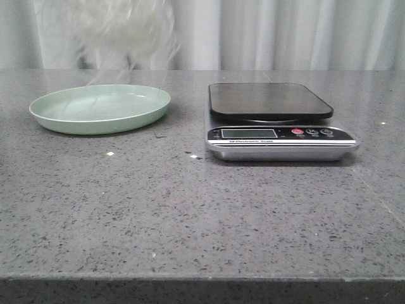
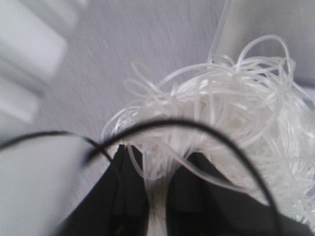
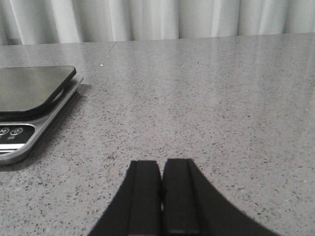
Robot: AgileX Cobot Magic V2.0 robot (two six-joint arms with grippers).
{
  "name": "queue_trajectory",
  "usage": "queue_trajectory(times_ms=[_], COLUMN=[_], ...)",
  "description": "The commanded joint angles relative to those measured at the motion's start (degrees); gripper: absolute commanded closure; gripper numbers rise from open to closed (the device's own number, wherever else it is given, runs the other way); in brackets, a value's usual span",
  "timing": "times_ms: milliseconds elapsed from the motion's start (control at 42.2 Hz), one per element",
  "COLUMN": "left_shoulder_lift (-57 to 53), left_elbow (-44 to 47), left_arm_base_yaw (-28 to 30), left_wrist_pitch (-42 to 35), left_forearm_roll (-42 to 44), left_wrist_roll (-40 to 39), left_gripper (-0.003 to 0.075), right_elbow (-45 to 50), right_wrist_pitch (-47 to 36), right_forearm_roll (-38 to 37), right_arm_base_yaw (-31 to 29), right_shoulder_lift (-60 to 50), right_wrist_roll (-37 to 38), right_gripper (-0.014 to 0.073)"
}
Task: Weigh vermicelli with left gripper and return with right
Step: 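Carry the vermicelli with the left gripper over the scale and lower it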
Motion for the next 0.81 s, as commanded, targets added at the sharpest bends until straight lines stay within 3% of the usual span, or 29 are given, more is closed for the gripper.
queue_trajectory(times_ms=[0,95,332,474,782], left_shoulder_lift=[-3.56,-3.56,-0.79,2.96,10.73], left_elbow=[-4.85,-6.49,-6.59,-6.59,-6.59], left_arm_base_yaw=[-2.86,-7.30,-20.38,-23.18,-23.53], left_wrist_pitch=[-2.60,-4.38,-17.47,-18.55,-18.36], left_forearm_roll=[-9.03,-9.50,-8.01,-4.99,-3.95], left_wrist_roll=[-0.85,-0.85,-0.85,-0.85,-2.32], left_gripper=[0.0577,0.0577,0.0577,0.0577,0.0577], right_elbow=[-0.49,-0.49,-0.49,-0.49,-0.49], right_wrist_pitch=[-4.33,-4.33,-4.33,-4.33,-4.33], right_forearm_roll=[-0.11,-0.11,-0.11,-0.11,-0.11], right_arm_base_yaw=[-0.17,-0.17,-0.17,-0.17,-0.17], right_shoulder_lift=[-0.94,-0.94,-0.94,-0.94,-0.94], right_wrist_roll=[0.08,0.08,0.08,0.08,0.08], right_gripper=[0.0442,0.0442,0.0442,0.0442,0.0442])
